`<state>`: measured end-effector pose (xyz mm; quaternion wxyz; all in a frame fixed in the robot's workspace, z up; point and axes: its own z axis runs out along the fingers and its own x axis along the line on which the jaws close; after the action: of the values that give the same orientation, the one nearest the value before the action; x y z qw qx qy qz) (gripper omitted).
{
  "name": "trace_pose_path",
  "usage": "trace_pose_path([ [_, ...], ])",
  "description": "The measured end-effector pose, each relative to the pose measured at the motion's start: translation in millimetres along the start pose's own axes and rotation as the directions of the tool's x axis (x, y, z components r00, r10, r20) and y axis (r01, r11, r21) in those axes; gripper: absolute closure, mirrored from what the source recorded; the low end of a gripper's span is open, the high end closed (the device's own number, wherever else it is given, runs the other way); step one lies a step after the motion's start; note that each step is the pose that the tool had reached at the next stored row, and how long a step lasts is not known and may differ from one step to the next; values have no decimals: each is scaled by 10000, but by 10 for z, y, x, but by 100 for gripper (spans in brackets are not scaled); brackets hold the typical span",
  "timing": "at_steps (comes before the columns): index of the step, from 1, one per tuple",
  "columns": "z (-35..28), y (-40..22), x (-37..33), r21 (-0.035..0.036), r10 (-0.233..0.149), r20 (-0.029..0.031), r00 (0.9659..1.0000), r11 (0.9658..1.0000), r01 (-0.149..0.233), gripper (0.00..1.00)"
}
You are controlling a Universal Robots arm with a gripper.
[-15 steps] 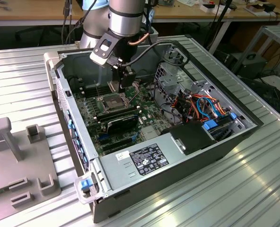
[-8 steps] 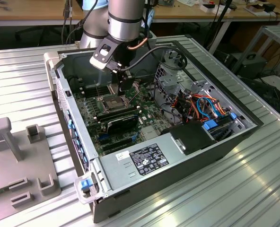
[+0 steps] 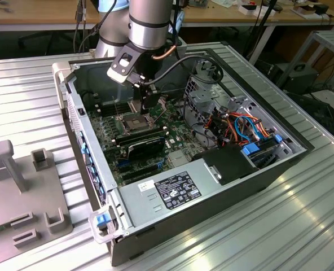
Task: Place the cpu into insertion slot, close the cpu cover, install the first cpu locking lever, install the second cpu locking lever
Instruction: 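Place the cpu into insertion slot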
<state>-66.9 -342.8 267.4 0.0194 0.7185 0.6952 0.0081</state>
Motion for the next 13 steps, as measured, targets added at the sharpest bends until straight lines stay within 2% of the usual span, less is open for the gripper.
trace_pose_path([
  [5,1,0,0,0,0,0,10000,10000,0,45],
  [7,40,-2,5,-1,-20,-1,10000,10000,20,45],
  [13,164,-9,70,-9,-543,-21,9985,9985,543,45],
])
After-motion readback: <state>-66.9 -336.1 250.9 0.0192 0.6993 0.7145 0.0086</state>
